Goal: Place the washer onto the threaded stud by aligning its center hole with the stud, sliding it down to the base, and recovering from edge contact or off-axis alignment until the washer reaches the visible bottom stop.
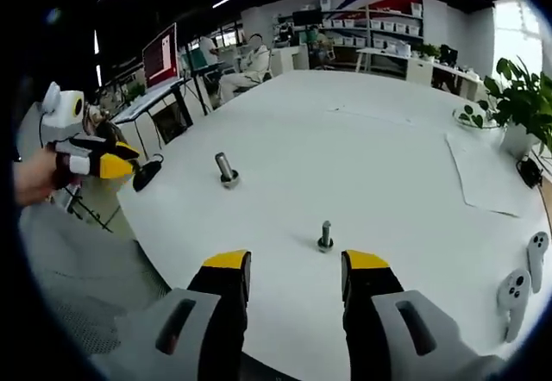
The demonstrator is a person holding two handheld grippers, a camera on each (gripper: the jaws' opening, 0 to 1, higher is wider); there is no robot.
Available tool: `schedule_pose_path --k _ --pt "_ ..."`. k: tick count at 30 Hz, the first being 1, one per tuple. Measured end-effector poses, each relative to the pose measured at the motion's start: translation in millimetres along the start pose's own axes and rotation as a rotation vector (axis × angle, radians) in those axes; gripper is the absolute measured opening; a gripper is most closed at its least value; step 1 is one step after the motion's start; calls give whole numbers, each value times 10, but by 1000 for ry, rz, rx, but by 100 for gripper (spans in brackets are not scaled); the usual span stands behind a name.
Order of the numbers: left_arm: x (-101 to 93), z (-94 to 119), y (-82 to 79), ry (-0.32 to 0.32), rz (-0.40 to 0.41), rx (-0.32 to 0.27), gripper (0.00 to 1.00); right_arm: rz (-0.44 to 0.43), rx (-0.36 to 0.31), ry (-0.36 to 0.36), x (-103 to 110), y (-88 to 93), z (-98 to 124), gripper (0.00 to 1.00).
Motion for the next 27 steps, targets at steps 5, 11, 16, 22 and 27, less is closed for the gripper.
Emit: schedule_pose_path --k 5,11,16,22,27 --pt "42 18 -15 -38 11 -9 40 -32 -2 12 -14 -9 6 45" --pt "40 -26 -28 -53 32 -21 40 -27 -33 11 -1 -63 45 46" --pt "75 -63 -2 -66 122 -33 40 -42 -49 -17 33 -121 47 46" --pt "141 -124 89 -82 118 -6 40 -25 -42 -26 71 -96 52 47" --pt "105 -140 58 -78 49 -16 40 -19 -36 -14 38 -88 62 47"
Point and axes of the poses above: the point that each gripper's makers call its tool centre point, and the gripper's own axes: z roughly backward along the fingers, x roughly to its left, y roughly out of its underside, the point moved 6 cm from there along z, roughly backward along the fingers, and after that the axes turned 6 degrees about -y, right-handed, at the moved point
